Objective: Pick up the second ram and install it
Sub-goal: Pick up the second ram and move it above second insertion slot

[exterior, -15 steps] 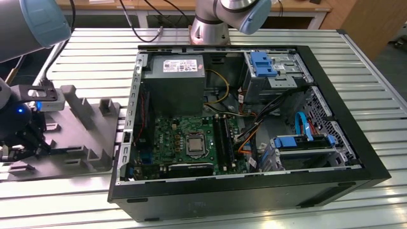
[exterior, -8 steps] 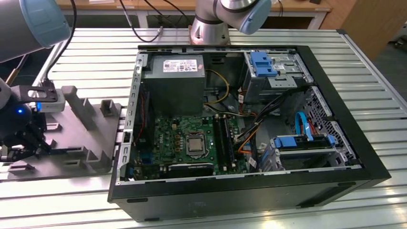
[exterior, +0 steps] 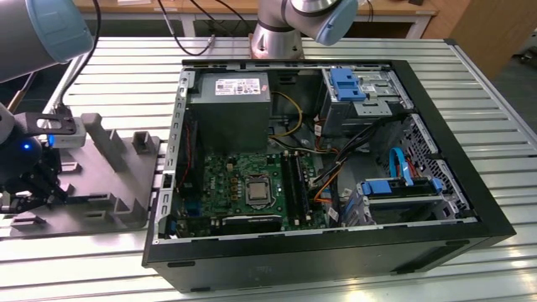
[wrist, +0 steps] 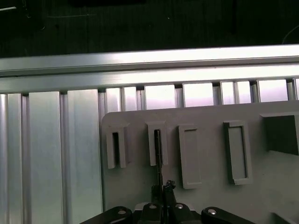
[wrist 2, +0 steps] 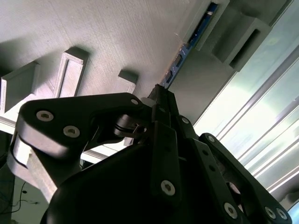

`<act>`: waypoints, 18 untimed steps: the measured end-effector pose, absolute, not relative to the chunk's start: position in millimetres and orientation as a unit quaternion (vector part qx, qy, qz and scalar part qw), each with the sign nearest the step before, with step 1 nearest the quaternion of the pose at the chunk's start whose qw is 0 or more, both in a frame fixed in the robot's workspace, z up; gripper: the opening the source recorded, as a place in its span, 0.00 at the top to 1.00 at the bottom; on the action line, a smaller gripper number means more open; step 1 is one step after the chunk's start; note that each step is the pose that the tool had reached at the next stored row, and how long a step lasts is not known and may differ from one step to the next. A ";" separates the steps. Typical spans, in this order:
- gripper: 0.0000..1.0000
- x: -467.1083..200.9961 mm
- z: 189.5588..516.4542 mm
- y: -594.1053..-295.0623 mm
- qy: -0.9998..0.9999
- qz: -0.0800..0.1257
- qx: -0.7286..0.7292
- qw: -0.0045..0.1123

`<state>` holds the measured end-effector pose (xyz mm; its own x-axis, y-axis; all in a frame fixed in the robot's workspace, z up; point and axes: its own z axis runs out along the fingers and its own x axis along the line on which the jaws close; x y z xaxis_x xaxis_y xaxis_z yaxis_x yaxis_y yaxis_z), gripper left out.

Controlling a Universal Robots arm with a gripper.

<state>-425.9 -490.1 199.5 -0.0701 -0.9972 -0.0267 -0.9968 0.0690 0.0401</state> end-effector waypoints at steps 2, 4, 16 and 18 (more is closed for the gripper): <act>0.87 -425.9 199.5 -490.1 -0.730 -0.024 0.683 0.004; 0.87 -425.9 199.5 -490.1 -0.730 -0.024 0.683 0.004; 0.88 -425.9 199.5 -490.1 -0.730 -0.024 0.683 0.004; 0.88 -425.9 199.5 -490.1 -0.730 -0.024 0.683 0.004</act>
